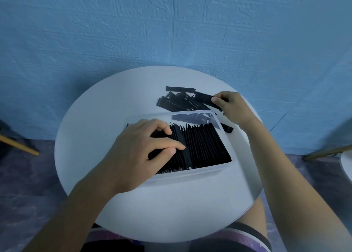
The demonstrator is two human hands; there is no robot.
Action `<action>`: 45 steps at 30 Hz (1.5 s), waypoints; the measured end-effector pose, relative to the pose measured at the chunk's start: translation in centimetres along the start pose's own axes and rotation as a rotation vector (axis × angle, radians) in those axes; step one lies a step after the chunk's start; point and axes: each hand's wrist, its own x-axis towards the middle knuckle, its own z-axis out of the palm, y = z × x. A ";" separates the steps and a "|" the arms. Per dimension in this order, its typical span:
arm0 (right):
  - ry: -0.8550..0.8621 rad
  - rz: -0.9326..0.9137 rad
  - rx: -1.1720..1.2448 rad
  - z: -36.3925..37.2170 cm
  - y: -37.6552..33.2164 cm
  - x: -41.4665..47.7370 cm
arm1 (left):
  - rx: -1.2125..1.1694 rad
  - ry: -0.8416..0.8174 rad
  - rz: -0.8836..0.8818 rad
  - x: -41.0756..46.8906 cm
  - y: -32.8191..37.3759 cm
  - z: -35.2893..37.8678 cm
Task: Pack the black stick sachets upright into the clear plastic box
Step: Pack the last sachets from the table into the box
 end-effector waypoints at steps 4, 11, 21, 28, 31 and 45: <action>-0.032 -0.032 0.289 -1.6 -4.4 -3.2 | 0.012 0.012 0.011 0.0 -0.1 0.1; 0.036 -0.101 -0.218 0.8 -8.8 -13.1 | 0.032 0.022 0.018 -0.1 0.0 0.2; -0.215 -0.070 -0.334 1.6 -10.3 -15.0 | 0.052 0.019 0.030 -0.1 -0.1 0.3; -0.293 -0.010 -0.201 1.8 -9.2 -11.8 | 0.048 0.009 0.025 -0.1 -0.2 0.3; -0.383 -0.003 -0.121 1.8 -8.9 -10.5 | 0.046 0.005 0.022 -0.1 -0.2 0.2; -0.641 0.039 0.085 1.3 -9.4 -10.0 | 0.048 -0.028 0.042 -0.1 0.0 -0.3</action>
